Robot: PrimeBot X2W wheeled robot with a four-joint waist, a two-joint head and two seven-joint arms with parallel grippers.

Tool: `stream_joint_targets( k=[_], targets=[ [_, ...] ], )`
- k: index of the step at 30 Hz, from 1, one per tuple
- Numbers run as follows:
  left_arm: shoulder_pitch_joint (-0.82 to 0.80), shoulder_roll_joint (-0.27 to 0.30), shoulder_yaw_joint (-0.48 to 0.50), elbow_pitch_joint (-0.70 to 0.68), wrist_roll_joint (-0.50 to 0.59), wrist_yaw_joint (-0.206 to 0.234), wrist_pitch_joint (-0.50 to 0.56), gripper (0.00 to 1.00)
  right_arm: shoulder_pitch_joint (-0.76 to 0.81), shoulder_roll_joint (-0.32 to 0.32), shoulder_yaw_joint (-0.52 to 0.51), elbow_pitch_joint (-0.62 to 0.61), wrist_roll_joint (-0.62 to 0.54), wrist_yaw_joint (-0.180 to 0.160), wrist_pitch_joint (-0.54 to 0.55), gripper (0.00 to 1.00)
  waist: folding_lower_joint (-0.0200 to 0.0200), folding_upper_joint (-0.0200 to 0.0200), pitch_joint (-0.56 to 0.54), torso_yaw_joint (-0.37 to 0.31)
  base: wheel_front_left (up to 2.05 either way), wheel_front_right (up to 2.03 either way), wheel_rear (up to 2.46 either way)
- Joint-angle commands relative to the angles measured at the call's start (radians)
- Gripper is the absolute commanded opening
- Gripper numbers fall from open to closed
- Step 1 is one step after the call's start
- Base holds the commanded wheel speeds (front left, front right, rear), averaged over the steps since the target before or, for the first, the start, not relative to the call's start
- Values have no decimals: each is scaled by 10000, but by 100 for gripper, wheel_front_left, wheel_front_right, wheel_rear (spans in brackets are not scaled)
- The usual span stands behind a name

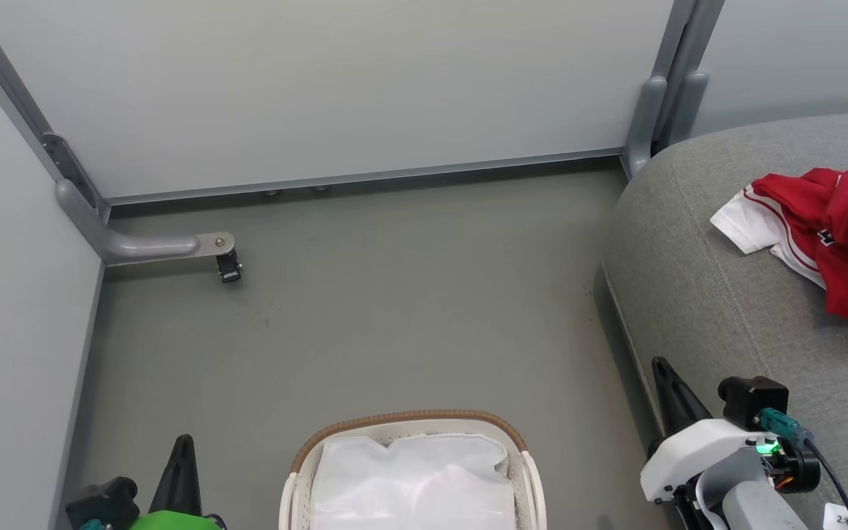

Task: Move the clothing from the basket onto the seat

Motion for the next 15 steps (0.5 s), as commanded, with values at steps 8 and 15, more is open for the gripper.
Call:
stream_joint_targets(
  k=[8,15],
  targets=[
    [-177,17,199,-434,-1578,1,432,0,-55,-43,-250,-519,1711,-1,421,0,1,0,-15,-16,0,0,0],
    [-266,-14,302,-641,-2646,1,743,0,61,-52,-385,-792,2880,-2,715,0,1,0,-28,-30,0,0,0]
  ],
)
